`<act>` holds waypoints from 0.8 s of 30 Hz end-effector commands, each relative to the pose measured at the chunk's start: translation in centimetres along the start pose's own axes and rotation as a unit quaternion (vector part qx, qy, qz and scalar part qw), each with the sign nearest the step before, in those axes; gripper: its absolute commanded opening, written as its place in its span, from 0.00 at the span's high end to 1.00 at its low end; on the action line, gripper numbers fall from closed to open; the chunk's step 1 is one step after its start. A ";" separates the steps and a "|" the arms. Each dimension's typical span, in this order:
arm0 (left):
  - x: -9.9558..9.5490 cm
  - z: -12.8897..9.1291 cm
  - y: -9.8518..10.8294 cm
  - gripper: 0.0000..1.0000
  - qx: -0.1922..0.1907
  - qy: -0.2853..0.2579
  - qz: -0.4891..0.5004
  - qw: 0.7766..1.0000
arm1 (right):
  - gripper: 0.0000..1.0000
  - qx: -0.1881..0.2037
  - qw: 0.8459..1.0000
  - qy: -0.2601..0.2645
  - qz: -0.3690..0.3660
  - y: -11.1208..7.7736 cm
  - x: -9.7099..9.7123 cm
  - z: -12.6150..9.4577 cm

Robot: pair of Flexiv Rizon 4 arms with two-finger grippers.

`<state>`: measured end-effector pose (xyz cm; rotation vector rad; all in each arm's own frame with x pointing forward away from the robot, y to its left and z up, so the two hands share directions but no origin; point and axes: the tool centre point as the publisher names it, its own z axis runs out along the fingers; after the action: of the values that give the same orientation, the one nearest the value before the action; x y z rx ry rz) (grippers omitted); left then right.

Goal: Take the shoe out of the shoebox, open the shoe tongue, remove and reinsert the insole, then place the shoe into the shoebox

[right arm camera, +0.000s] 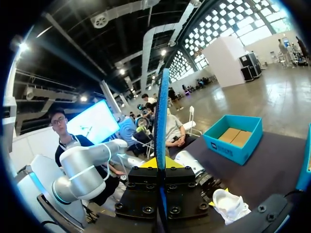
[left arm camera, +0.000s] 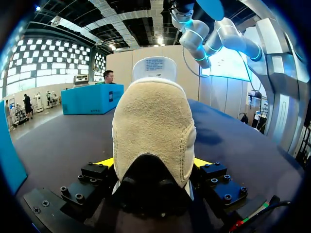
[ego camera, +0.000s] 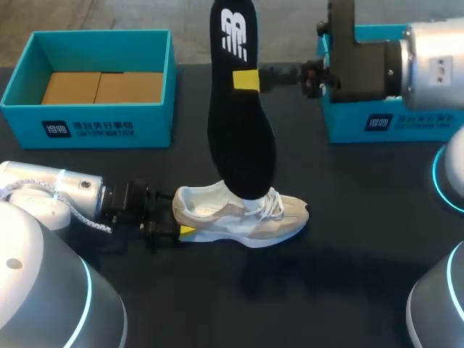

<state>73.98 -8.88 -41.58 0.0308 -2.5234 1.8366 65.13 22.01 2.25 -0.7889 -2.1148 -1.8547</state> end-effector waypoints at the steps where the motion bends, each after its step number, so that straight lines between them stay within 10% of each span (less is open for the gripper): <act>1: 0.2 0.1 0.2 1.00 0.000 -0.001 0.000 1.000 | 1.00 0.001 1.000 -0.021 0.003 -1.3 1.4 -3.2; 24: 0.2 0.1 0.2 1.00 0.000 -0.001 0.000 1.000 | 1.00 -0.013 1.000 -0.023 0.005 -2.8 3.4 -6.3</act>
<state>73.98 -8.88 -41.58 0.0308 -2.5235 1.8365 62.52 17.42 2.24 -0.8262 -2.1367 -1.8217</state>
